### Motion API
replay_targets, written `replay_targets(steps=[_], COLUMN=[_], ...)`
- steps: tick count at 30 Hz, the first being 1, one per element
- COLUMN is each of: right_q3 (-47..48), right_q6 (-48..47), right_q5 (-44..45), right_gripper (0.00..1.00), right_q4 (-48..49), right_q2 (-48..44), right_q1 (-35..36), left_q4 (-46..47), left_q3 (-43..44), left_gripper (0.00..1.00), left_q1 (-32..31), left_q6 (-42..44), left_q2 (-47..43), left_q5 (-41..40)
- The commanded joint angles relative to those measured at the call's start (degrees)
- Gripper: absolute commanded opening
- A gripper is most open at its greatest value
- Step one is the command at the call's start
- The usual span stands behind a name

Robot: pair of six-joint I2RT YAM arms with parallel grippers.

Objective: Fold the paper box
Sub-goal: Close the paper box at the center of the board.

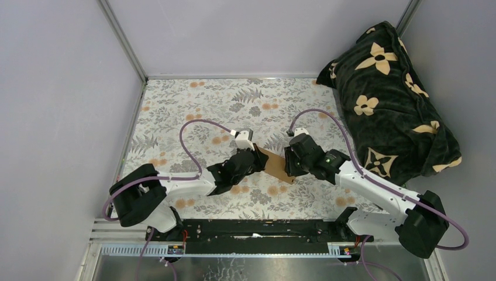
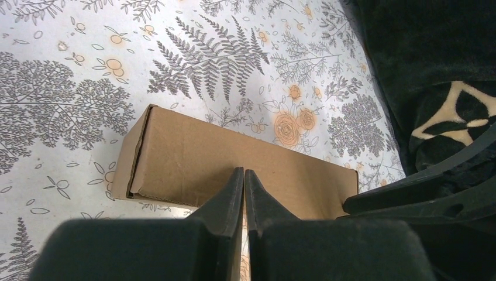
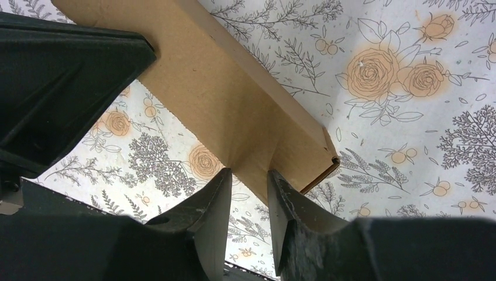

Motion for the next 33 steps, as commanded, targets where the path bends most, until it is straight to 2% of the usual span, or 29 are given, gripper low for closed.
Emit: replay_targets(steps=[1, 11, 15, 21, 26, 33], right_q3=[-1.8, 1.79, 2.27, 3.27, 3.72, 4.33], right_q6=[0.82, -2.25, -3.39, -4.22, -4.54, -4.84], right_q5=[1.51, 6.99, 7.49, 7.12, 6.58, 5.96], right_gripper=[0.37, 0.37, 0.37, 0.37, 0.37, 0.37], right_q4=[1.2, 2.74, 2.4, 1.78, 1.66, 1.68], right_q2=[3.65, 11.47, 10.98, 11.04, 11.19, 11.82], right_q1=[-0.21, -0.78, -1.24, -1.49, -1.49, -1.49], left_q4=[-4.72, -6.08, -8.9, -19.17, -22.18, -19.41], left_q3=[-0.24, -3.8, -2.96, 5.64, 7.81, 3.46], left_gripper=[0.09, 0.11, 0.18, 0.26, 0.31, 0.2], left_q1=[-0.22, -1.82, -1.77, 2.43, 7.71, 12.97], left_q6=[-0.24, -1.48, 1.0, 8.0, 11.34, 11.8], left_q2=[-0.26, -4.96, -9.22, -16.76, -20.25, -18.64], left_q5=[-1.4, -1.34, -1.93, -1.88, -0.47, 5.06])
